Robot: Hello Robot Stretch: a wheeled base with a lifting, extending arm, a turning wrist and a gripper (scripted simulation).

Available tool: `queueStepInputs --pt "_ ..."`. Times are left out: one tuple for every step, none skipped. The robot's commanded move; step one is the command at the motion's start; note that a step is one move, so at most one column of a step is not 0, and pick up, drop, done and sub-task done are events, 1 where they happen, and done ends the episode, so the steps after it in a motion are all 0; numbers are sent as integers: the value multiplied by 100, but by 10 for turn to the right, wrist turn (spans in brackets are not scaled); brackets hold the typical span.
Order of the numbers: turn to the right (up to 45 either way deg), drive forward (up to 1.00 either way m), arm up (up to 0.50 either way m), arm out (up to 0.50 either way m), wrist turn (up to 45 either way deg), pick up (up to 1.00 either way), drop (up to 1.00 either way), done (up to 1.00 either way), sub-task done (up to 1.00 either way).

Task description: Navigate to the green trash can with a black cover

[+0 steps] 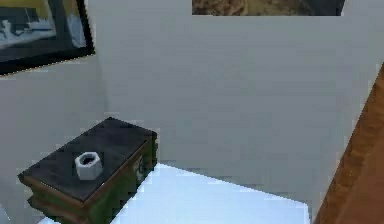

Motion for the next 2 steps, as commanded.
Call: queueStepInputs --pt "-270 0 0 0 0 0 0 0 0" --pt "0 0 0 0 0 0 0 100 0"
